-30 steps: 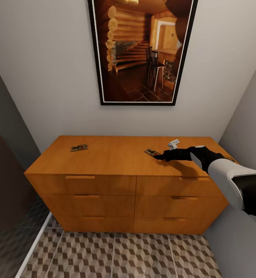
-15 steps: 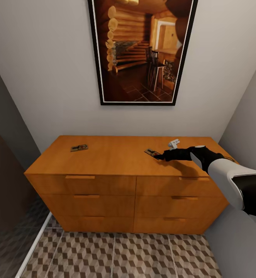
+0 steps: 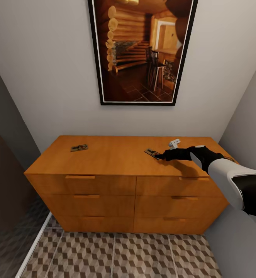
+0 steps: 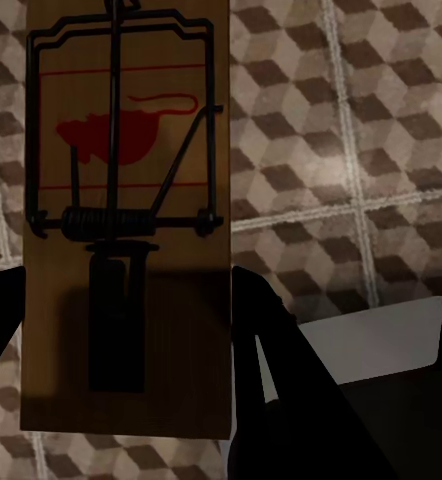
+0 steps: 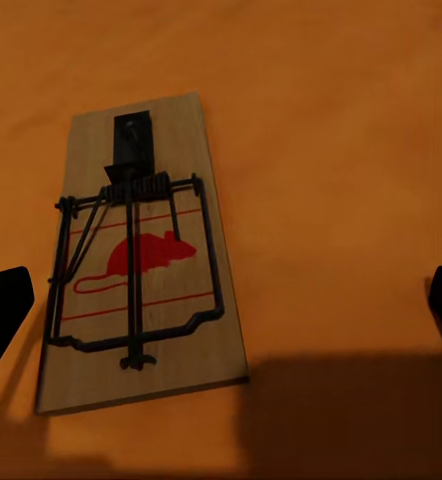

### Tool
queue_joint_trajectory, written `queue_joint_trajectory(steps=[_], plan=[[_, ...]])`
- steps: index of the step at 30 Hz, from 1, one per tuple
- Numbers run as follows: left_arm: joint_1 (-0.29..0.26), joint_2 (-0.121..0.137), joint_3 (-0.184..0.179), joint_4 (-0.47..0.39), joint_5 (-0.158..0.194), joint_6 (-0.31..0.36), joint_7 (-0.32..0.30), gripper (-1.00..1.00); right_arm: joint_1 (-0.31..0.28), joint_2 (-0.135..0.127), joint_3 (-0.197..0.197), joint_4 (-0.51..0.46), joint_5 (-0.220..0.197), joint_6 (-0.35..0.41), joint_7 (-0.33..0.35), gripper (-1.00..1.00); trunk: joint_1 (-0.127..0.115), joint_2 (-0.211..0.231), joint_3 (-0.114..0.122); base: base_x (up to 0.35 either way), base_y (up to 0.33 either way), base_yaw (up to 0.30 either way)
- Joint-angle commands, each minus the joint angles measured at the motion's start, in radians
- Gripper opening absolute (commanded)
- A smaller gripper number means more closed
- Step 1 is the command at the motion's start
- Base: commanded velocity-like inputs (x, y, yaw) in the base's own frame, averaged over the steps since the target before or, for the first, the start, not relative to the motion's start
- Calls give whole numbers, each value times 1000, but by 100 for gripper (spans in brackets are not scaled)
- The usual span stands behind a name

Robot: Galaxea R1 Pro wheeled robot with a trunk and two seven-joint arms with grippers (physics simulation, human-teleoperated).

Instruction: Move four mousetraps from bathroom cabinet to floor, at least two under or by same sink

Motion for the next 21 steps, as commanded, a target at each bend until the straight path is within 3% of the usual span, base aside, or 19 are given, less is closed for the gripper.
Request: queue_joint_trajectory(steps=[1,21], plan=[[-1,-1,-9,2,1,-4,5,-100,0,-1,28,28,20,6,1,100,0,0,-1,0,0,0],[-1,-1,-9,2,1,-4,5,-100,6,-1,28,28,20,6,-1,100,0,0,-1,0,0,0]])
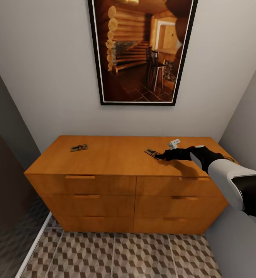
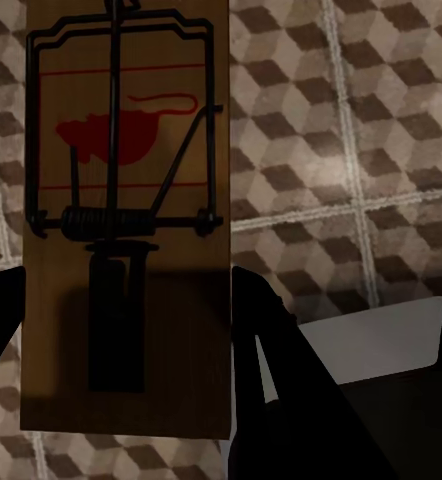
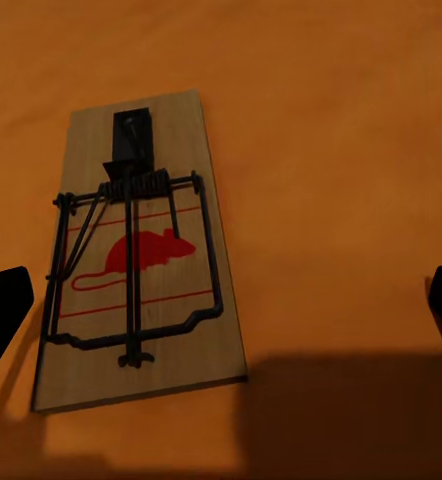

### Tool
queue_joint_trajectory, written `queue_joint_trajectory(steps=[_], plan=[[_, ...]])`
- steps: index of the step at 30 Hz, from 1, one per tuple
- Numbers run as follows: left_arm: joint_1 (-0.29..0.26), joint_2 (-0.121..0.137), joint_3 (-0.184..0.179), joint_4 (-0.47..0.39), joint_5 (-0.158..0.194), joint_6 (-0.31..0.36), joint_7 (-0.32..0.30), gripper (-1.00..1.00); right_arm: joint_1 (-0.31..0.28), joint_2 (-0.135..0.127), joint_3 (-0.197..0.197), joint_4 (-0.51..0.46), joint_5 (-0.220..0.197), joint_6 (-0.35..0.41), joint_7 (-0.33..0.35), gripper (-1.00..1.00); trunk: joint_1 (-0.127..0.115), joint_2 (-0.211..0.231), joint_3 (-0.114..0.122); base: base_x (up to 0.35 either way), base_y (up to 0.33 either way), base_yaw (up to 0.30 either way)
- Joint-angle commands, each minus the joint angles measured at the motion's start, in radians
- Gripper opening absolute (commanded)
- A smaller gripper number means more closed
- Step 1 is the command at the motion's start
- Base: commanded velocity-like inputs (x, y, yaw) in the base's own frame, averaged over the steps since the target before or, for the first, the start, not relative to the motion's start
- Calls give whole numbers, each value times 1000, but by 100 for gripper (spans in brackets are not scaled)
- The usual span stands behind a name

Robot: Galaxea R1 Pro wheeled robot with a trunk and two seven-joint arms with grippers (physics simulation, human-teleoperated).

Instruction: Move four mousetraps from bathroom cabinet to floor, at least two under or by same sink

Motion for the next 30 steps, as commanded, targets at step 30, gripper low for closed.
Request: queue_joint_trajectory(steps=[30], plan=[[-1,-1,-9,3,0,-4,4,-100,1,0,22,40,18,6,1,100,0,0,-1,-12,12,0]])
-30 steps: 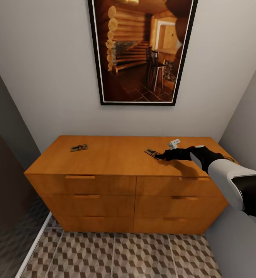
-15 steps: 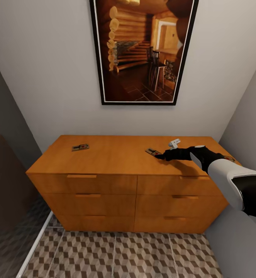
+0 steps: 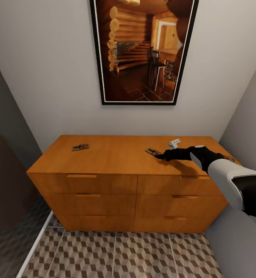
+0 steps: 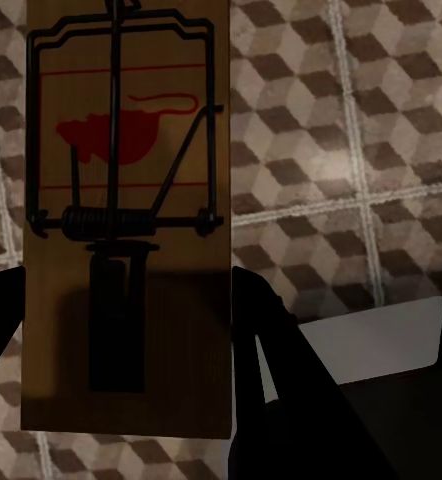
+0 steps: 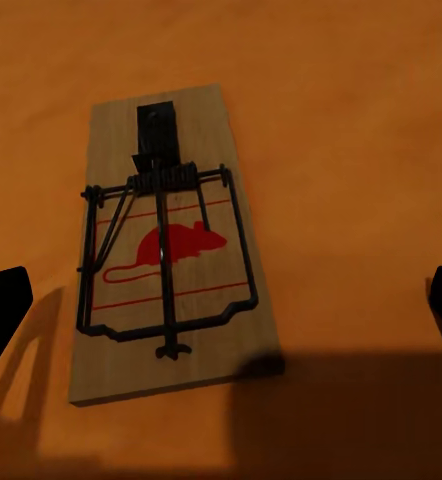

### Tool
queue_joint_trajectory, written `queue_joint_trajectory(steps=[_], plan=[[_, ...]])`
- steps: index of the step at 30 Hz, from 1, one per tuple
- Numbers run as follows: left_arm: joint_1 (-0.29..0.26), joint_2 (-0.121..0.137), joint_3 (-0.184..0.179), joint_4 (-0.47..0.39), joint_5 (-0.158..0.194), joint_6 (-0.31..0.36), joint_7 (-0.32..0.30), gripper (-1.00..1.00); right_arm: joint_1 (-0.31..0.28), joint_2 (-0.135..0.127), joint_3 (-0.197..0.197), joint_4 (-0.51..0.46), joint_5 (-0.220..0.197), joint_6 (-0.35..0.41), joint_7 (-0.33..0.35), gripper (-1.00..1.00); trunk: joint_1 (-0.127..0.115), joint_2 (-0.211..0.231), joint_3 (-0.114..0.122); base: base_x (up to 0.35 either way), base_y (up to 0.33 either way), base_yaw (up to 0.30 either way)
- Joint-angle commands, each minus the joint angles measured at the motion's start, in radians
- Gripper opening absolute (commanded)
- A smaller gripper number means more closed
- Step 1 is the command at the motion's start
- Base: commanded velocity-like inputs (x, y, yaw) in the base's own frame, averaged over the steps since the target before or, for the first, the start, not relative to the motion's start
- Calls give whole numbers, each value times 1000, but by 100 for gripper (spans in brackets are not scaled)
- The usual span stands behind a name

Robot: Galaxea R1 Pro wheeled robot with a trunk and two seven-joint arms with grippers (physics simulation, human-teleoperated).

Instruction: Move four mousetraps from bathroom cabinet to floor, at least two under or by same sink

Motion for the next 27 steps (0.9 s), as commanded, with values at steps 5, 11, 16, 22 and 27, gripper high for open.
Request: queue_joint_trajectory(steps=[5,11,16,22,27], plan=[[-1,-1,-9,3,0,-4,5,-100,1,0,20,41,14,8,4,100,0,0,-1,0,0,0],[-1,-1,-9,3,0,-4,5,-100,3,0,20,41,14,8,4,100,0,0,-1,0,0,0],[-1,-1,-9,3,0,-5,5,-100,10,0,20,41,14,8,-23,100,0,0,-1,0,0,0],[-1,-1,-9,3,0,-5,5,-100,14,0,20,41,14,8,-39,100,0,0,-1,0,0,0],[-1,-1,-9,3,0,-5,5,-100,16,0,20,41,14,7,-40,100,0,0,-1,0,0,0]])
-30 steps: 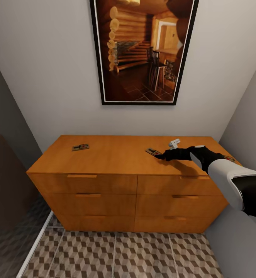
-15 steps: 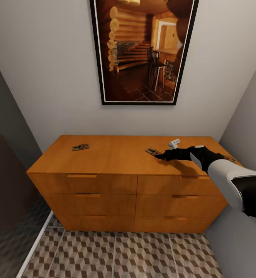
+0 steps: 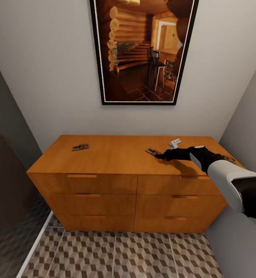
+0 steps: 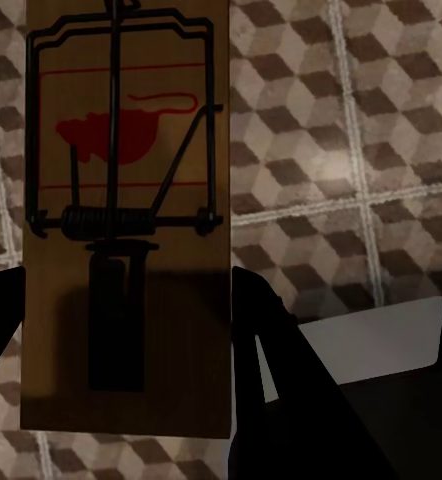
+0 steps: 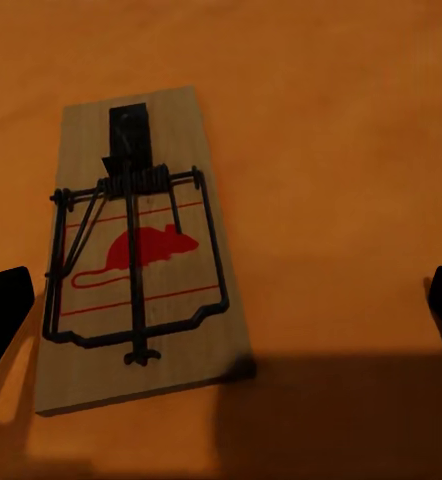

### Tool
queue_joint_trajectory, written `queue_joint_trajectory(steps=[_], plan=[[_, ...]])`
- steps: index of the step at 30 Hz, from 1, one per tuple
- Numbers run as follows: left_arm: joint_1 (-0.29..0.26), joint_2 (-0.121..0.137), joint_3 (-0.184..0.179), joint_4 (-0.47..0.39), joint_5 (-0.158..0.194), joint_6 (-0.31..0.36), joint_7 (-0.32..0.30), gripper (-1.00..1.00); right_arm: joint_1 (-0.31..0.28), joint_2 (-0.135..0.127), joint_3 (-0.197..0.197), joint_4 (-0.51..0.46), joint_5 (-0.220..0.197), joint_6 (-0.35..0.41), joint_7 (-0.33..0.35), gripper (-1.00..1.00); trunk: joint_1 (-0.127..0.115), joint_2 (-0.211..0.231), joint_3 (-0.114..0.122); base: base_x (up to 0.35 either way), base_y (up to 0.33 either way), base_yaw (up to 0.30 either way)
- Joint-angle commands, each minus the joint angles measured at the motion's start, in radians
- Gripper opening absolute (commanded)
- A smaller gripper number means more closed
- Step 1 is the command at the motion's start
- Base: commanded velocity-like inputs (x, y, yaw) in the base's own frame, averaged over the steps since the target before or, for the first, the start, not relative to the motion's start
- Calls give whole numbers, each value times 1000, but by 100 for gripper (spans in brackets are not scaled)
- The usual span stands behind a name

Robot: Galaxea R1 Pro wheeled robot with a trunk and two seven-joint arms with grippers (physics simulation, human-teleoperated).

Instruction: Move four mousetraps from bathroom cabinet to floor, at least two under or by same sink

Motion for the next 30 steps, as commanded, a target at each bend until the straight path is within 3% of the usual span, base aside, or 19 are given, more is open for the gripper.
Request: queue_joint_trajectory(steps=[1,6,7,30], plan=[[-1,-1,-9,3,1,-4,5,-100,0,-1,19,66,19,4,0,100,0,0,-1,0,0,0],[-1,-1,-9,3,1,-5,5,-100,1,-1,19,66,19,1,1,100,0,0,-1,0,0,0],[-1,-1,-9,3,1,-4,5,-100,1,-1,19,66,19,1,0,-100,0,0,-1,0,0,0],[-1,-1,-9,3,1,-5,5,-100,1,-1,20,65,19,2,0,-100,0,0,-1,0,0,0]])
